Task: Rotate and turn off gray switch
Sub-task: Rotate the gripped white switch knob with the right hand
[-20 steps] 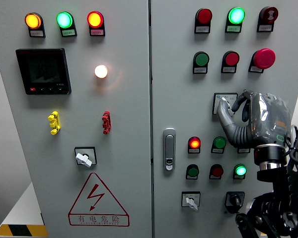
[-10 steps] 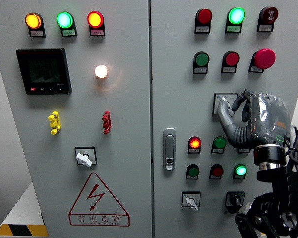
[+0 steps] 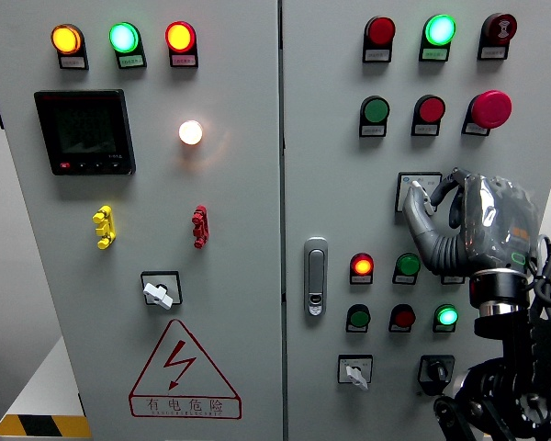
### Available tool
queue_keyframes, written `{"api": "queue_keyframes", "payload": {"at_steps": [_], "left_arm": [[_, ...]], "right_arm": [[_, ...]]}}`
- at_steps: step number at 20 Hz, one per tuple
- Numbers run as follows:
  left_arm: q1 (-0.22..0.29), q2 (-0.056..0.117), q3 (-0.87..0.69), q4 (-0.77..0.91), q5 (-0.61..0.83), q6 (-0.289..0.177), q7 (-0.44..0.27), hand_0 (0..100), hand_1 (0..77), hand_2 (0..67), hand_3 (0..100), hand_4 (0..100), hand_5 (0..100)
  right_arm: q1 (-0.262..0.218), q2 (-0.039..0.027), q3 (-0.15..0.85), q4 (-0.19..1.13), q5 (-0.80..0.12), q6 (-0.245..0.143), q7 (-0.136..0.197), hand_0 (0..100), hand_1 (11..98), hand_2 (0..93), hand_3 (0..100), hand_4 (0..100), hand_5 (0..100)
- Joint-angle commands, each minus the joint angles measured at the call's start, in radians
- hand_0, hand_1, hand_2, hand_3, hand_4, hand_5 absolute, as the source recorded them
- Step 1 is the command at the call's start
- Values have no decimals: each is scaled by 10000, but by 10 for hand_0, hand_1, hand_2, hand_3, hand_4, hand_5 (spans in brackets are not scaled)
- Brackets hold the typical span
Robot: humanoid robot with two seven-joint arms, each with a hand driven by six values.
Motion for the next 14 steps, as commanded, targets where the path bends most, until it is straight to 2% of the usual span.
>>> {"api": "queue_keyframes", "payload": {"at_steps": [1, 3, 5, 14], "left_arm": [[0, 0, 0, 0, 0, 0, 1, 0, 0, 101, 215, 117, 124], [0, 0, 0, 0, 0, 0, -15, 0, 0, 101, 215, 117, 124], [0, 0, 0, 0, 0, 0, 1, 0, 0, 101, 215, 117, 124], [0, 0, 0, 0, 0, 0, 1, 0, 0, 101, 215, 117, 124]], "right_arm": [[-7, 15, 0, 0, 0, -10, -7, 894, 376, 706, 1000, 973, 1000], [-7, 15, 0, 0, 0, -10, -7, 897, 371, 713, 1000, 972, 1000], [-7, 0, 0, 0, 0, -10, -53, 897, 369, 758, 1000, 973, 1000], [24, 15, -15, -15, 0, -71, -69, 902, 357, 794, 1000, 977, 1000]]}}
